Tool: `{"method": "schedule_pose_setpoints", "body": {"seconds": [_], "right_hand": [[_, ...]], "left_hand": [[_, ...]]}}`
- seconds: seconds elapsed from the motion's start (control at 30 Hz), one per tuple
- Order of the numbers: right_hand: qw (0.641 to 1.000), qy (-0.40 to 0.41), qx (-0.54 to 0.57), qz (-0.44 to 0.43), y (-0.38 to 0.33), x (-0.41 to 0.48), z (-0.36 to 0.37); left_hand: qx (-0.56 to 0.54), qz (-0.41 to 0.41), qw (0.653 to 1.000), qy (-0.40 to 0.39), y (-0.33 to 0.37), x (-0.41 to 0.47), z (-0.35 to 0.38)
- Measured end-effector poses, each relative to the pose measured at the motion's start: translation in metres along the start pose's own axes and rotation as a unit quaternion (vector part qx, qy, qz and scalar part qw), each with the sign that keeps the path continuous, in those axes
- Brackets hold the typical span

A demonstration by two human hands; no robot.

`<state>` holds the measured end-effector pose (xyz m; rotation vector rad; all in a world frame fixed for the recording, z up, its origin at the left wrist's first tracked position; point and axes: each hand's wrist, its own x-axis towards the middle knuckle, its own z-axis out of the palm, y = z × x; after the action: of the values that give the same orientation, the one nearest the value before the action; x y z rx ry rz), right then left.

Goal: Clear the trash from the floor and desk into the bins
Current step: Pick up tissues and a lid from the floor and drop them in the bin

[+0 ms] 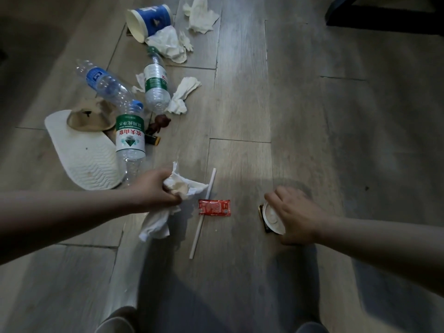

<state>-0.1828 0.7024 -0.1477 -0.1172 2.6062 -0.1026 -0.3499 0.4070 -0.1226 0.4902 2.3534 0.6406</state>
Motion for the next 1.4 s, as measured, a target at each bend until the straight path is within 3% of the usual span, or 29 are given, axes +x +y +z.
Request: {"method": "schedule_pose_setpoints", "body": {"seconds": [0.37,0.7,1.03,1.2,1.4], "right_hand": [[0.988,0.034,0.152,-0.005,-0.029,0.01,-0.028],[0.986,0.068,0.071,-0.137,-0.094,0.073,-0.059],[0.984,0.096,0.143,-0.043,-0.054,0.053,-0.052],[0.983,0.102,0.152,-0.018,-0.033,0.021,-0.039],[0.98,0.093,0.175,-0.005,-0.023,0.006,-0.033]], "left_hand": [[-0.058,-0.039,0.994,0.082,-0.04,-0.033,-0.008],[-0.085,-0.066,0.989,0.102,-0.059,-0.056,-0.013],[-0.04,-0.04,0.991,0.125,-0.035,-0.033,0.009],[0.041,-0.068,0.994,0.069,-0.019,-0.011,0.027],[0.074,-0.015,0.997,0.027,-0.012,-0.013,0.038]]}}
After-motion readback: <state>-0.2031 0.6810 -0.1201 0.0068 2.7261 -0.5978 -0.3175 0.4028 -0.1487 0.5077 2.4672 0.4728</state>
